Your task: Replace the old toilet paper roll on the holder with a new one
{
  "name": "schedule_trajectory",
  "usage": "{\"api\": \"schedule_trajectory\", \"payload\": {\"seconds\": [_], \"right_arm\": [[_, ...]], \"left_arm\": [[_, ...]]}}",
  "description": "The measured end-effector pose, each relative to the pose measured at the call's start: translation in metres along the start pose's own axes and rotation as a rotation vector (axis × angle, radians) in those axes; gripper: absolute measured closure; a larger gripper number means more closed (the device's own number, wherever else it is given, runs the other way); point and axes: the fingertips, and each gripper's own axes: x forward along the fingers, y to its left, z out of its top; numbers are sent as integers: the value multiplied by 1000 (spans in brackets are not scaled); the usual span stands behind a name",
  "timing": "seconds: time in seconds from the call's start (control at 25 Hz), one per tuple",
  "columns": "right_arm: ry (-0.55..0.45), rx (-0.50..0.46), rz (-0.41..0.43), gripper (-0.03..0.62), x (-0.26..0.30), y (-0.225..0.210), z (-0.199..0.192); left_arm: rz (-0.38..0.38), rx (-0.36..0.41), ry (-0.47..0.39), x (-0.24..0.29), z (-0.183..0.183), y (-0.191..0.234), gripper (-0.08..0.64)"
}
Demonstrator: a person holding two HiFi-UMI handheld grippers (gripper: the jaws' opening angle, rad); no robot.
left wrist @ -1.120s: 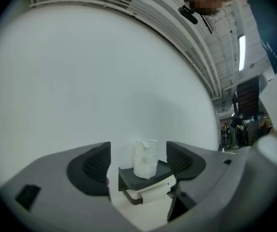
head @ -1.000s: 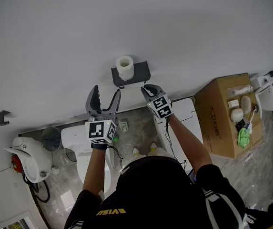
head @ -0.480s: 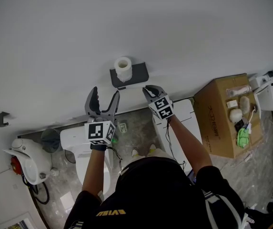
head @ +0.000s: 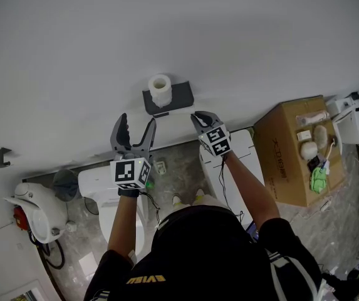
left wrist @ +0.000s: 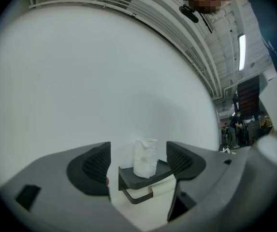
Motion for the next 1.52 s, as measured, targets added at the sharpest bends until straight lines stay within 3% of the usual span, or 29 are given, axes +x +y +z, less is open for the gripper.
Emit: {"api": "schedule_trajectory", "payload": {"seconds": [1.04,1.52], "right_arm": [[16,53,-84,569,-34,-37,-16],[2,118,-170,594,-64,-64,-28]], "left_arm": [[-16,-3,-1,9,-1,-7,190],[9,8,2,8,-2,7,190]]}}
